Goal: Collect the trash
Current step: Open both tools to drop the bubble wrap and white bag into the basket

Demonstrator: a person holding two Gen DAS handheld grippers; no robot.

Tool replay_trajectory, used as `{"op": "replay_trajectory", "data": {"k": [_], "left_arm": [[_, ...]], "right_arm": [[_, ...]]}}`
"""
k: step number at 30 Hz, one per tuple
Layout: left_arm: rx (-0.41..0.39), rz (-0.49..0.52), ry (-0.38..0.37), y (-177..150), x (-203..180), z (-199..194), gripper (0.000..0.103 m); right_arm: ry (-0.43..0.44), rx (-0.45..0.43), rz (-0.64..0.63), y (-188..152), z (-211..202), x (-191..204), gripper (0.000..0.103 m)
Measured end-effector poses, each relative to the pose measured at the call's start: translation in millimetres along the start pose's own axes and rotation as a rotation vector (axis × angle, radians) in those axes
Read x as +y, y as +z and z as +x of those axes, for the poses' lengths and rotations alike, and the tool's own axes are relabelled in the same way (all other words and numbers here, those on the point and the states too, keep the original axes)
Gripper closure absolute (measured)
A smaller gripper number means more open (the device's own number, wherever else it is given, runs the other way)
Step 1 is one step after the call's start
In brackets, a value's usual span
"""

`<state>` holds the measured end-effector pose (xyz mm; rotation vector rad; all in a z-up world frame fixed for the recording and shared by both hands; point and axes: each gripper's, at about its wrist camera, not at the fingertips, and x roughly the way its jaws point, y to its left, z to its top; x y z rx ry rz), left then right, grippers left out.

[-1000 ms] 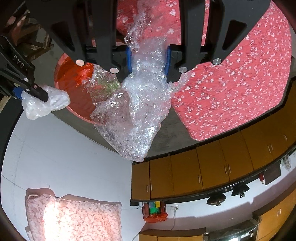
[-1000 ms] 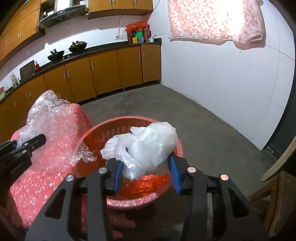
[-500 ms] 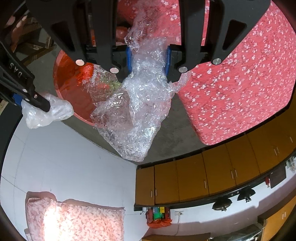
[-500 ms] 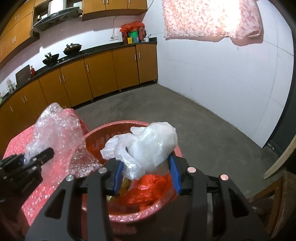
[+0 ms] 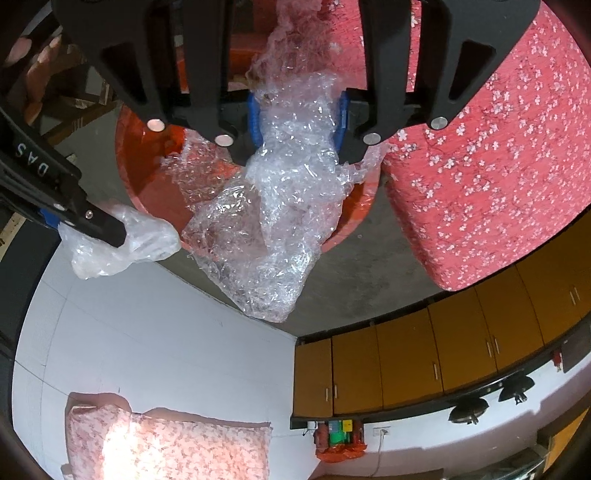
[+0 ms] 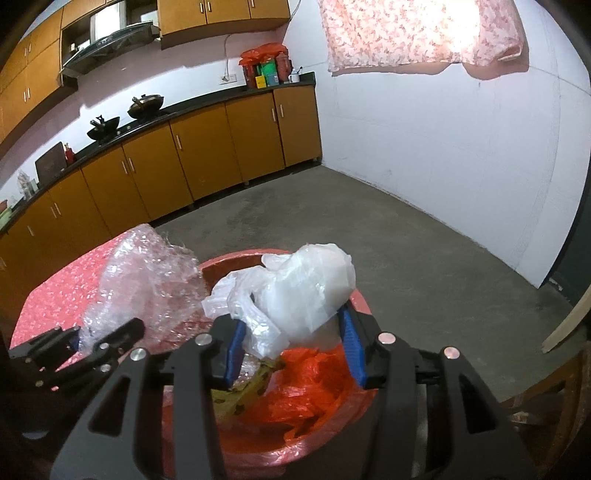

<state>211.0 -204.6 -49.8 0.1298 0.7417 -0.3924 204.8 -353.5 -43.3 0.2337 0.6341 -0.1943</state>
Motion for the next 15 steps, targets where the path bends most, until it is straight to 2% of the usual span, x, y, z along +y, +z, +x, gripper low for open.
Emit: {"op": "replay_trajectory", "data": {"k": [6, 11, 15], "left_arm": [[0.02, -0.018, -0.014, -2.6, 2.1, 6.0, 0.061], [0.012, -0.029, -0.029, -2.4, 2.9, 3.7, 0.049], [-0.002, -0.041, -0.045, 0.2, 3.6, 0.5, 0.044]], "right_arm": [[0.039, 0.014, 0.024, -4.1, 4.3, -5.9, 0.049], [0.046, 0.007, 0.034, -7.7, 1.3, -8.0, 0.045], [0.045, -0.005, 0.032, -8.4, -3.4, -7.2, 0.041]]}}
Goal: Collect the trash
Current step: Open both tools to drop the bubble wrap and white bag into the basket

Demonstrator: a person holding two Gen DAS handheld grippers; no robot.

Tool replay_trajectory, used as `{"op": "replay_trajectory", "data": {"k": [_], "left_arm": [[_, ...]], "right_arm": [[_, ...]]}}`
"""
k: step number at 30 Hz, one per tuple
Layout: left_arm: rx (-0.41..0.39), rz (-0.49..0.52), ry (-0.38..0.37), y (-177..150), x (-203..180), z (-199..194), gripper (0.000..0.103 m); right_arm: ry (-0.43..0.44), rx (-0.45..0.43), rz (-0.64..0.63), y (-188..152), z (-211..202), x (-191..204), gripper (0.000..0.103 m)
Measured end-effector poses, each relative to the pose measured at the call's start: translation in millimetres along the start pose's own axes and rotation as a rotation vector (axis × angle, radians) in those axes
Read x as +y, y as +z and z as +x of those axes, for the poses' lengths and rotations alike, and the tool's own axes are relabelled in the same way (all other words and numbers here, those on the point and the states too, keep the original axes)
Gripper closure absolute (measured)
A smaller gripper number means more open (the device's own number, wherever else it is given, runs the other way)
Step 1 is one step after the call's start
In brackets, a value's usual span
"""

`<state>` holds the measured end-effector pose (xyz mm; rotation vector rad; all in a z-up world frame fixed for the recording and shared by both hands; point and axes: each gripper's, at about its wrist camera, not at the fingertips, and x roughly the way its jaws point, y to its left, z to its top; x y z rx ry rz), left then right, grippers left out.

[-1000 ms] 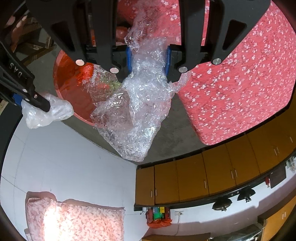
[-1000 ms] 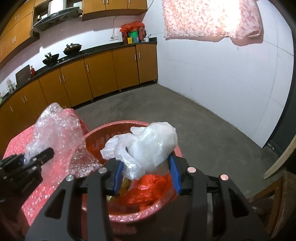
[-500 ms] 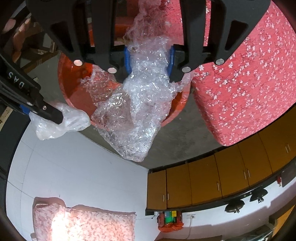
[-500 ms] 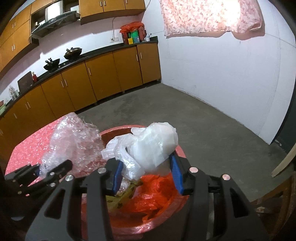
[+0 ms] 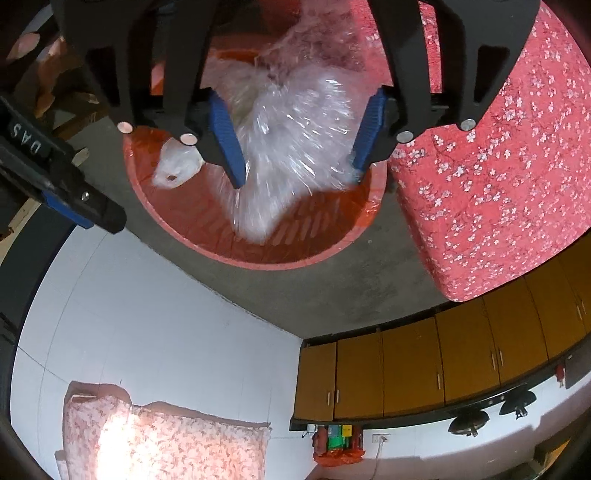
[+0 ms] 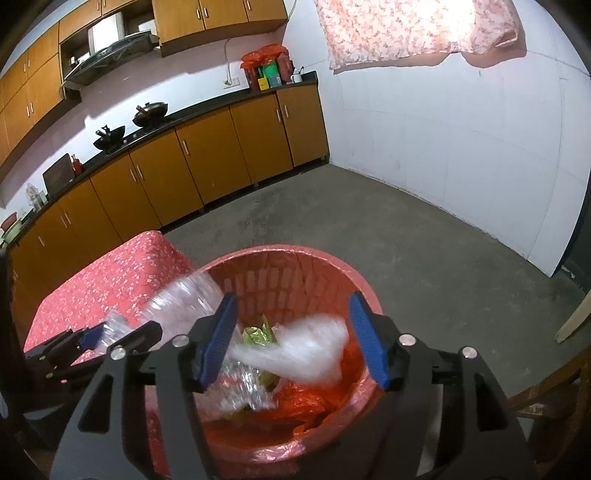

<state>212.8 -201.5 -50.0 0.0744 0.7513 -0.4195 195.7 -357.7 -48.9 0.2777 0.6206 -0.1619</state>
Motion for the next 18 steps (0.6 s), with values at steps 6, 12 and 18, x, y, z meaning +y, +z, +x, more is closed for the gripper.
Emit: {"op": "replay_trajectory", "data": {"k": [6, 12, 18], "left_arm": [[-0.021, -0.003, 0.027, 1, 4, -7, 0.039], [-0.059, -0.028, 0.069, 3, 20, -27, 0.036], [-0.145, -0.026, 0.123, -1, 39, -73, 0.026]], "right_arm": [[-0.019, -0.02, -0.034, -3, -10, 2, 0.034], [-0.036, -0.065, -0.052, -2, -29, 7, 0.024], [-0.03, -0.146, -0.044, -3, -69, 14, 0.013]]}}
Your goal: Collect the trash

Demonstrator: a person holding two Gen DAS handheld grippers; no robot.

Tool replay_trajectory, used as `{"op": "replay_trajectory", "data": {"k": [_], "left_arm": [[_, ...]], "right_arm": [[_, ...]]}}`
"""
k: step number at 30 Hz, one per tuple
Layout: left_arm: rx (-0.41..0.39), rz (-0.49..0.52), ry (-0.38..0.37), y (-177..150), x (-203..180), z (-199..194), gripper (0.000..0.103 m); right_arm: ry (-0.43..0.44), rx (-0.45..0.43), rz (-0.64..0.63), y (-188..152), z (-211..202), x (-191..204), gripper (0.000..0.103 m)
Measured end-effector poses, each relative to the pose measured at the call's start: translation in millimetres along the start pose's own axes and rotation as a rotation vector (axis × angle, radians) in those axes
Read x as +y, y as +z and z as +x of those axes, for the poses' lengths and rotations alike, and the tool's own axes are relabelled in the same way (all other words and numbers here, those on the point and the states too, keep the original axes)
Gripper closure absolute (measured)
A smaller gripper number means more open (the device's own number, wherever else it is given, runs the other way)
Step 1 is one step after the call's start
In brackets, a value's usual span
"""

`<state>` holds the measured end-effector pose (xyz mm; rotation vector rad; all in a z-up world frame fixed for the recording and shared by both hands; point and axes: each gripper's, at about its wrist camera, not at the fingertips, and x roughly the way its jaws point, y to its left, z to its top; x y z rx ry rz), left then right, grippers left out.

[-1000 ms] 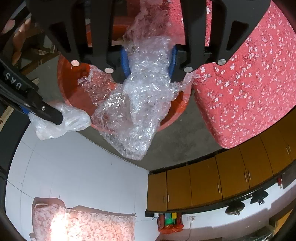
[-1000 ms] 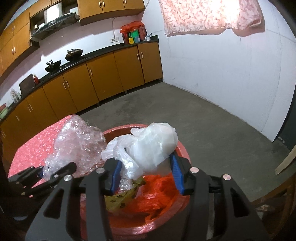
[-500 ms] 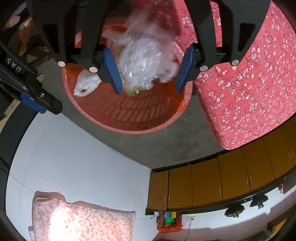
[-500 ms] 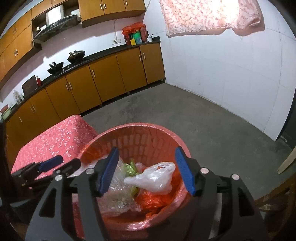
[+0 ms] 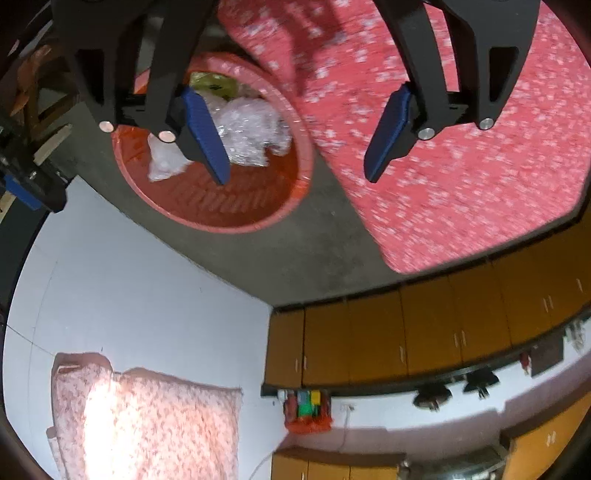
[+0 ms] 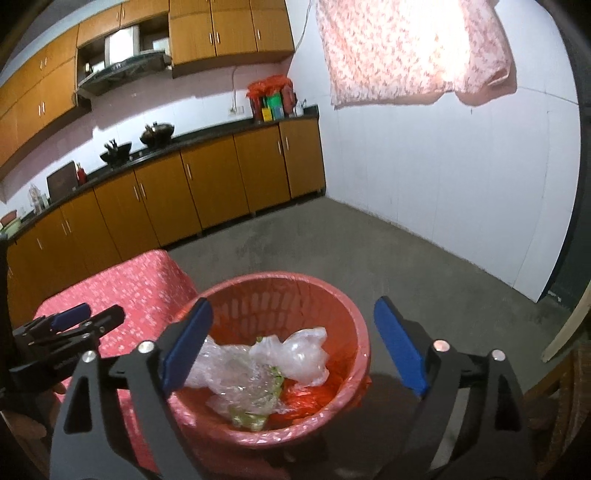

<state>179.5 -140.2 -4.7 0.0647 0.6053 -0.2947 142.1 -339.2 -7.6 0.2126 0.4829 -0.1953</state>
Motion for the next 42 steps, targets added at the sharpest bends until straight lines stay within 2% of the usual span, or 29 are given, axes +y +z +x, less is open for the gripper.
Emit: {"op": "replay_trajectory", "data": {"k": [5, 7, 15, 19, 31, 34, 42], "left_arm": [[-0.091, 0.009, 0.038, -6, 19, -49, 0.011], [-0.122, 0.003, 0.058, -13, 28, -71, 0.008], [-0.204, 0.009, 0.141, -48, 53, -129, 0.002], [-0.218, -0.003, 0.151, -63, 65, -150, 0.002], [-0.226, -0.034, 0.214, -98, 84, -175, 0.002], [-0.226, -0.047, 0.222, -103, 87, -179, 0.002], [-0.238, -0.038, 0.247, -117, 90, -188, 0.002]], "right_arm": [[-0.002, -0.078, 0.038, 2, -42, 5, 0.008], [-0.003, -0.1, 0.048, 0, -55, 8, 0.004], [0.018, -0.135, -0.008, -21, -102, 55, 0.004], [0.048, -0.121, -0.039, -32, -119, 80, 0.004], [-0.003, -0.151, -0.159, -66, -158, 130, 0.004], [-0.022, -0.155, -0.172, -74, -162, 133, 0.004], [0.016, -0.137, -0.144, -86, -164, 129, 0.004]]}}
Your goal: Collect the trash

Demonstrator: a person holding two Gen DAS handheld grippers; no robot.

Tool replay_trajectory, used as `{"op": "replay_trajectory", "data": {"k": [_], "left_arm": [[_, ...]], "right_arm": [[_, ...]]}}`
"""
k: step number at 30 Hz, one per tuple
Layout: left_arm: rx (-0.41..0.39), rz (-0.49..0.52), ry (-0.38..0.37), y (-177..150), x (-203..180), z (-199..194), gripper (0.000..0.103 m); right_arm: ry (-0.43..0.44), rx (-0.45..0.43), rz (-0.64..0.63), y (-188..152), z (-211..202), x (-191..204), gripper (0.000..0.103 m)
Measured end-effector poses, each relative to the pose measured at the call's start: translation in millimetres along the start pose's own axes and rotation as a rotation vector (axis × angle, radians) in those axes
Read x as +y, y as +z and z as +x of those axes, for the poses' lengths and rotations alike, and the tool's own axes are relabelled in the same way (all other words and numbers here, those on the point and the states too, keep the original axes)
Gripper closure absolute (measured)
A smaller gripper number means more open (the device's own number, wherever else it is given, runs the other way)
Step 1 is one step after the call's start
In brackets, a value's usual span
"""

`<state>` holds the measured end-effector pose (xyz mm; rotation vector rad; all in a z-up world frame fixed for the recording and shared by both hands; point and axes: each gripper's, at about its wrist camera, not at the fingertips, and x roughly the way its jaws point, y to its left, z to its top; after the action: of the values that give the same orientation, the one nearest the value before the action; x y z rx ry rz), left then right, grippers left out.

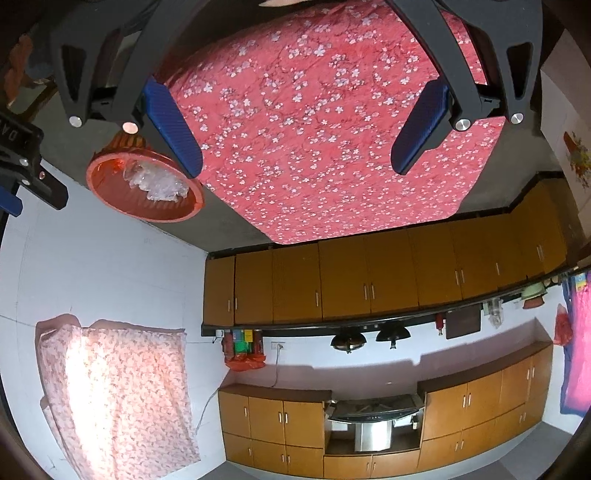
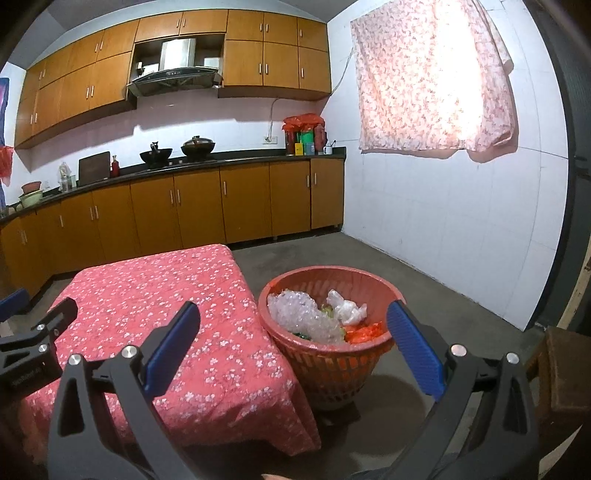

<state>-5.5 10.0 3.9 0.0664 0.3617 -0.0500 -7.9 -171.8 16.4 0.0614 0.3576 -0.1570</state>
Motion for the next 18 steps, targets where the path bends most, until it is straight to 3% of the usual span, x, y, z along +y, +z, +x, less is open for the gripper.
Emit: {"op": "replay_trajectory", "data": {"k": [18], "left_arm": [[0.03, -0.022, -0.007, -6, 2, 2, 0.002]], "right_arm": [[0.008, 0.029, 0.005, -17, 3, -3, 0.004]]}}
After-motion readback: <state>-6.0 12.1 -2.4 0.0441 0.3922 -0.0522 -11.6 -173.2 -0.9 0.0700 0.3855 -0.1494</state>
